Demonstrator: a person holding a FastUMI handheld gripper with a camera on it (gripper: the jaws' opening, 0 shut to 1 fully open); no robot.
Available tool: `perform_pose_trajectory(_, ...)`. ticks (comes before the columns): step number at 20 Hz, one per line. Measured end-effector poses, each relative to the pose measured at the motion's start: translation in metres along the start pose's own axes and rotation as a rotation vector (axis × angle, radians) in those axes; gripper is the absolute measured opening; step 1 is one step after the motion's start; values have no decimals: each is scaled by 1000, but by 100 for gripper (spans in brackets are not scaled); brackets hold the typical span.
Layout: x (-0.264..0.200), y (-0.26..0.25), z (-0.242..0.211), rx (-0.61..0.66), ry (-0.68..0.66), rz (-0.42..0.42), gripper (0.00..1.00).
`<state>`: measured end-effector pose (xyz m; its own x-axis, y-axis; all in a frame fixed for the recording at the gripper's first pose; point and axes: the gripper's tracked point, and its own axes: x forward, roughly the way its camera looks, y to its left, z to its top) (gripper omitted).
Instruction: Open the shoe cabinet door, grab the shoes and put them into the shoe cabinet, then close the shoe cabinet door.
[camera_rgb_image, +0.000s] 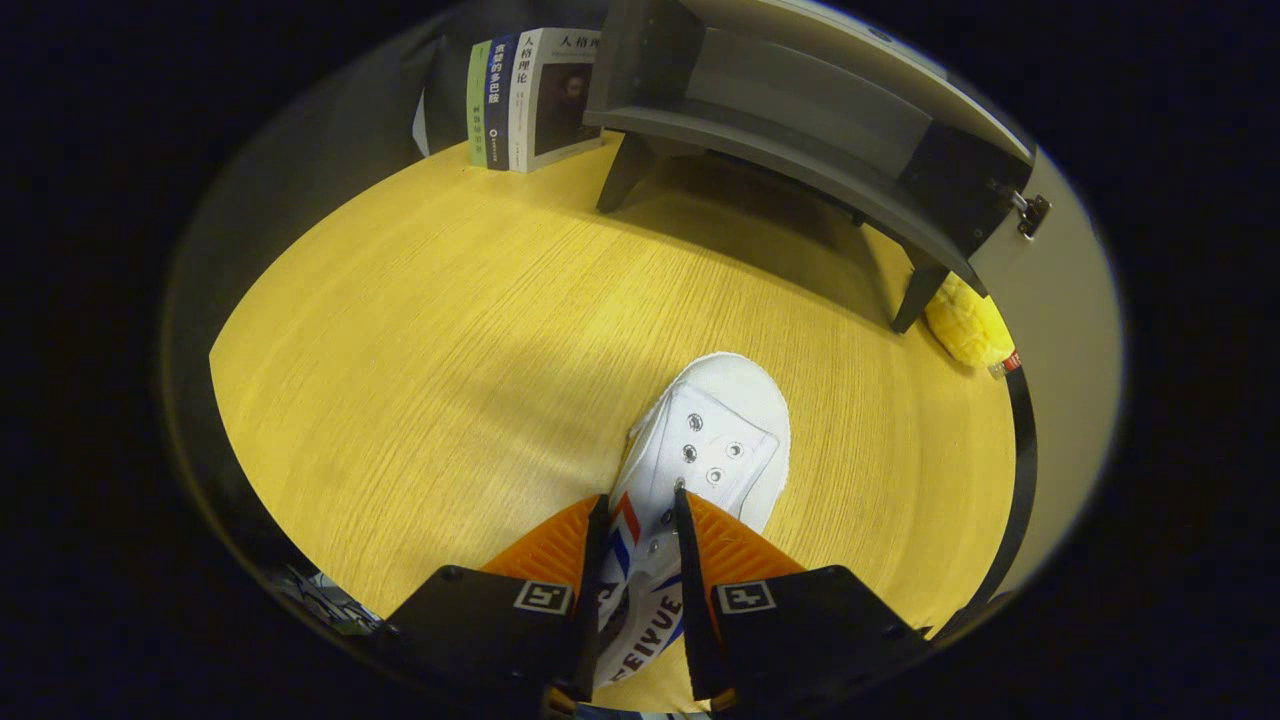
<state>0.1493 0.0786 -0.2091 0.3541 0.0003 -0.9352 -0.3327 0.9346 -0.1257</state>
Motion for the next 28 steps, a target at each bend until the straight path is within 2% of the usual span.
perform_pose_trajectory(3,-6,-3,2,-7,-25,7,38)
perform_pose_trajectory(5,-5,7,-9,50,-7,54,14)
perform_pose_trajectory(6,-11,7,-6,29,-30,51,1)
perform_pose_trajectory(7,-7,10,-6,21,-40,52,2)
perform_pose_trajectory(12,-22,-2,9,190,-112,131,1)
perform_pose_trajectory(20,-64,-30,64,210,-255,136,1)
perform_pose_trajectory(28,-143,-62,137,211,-451,139,1)
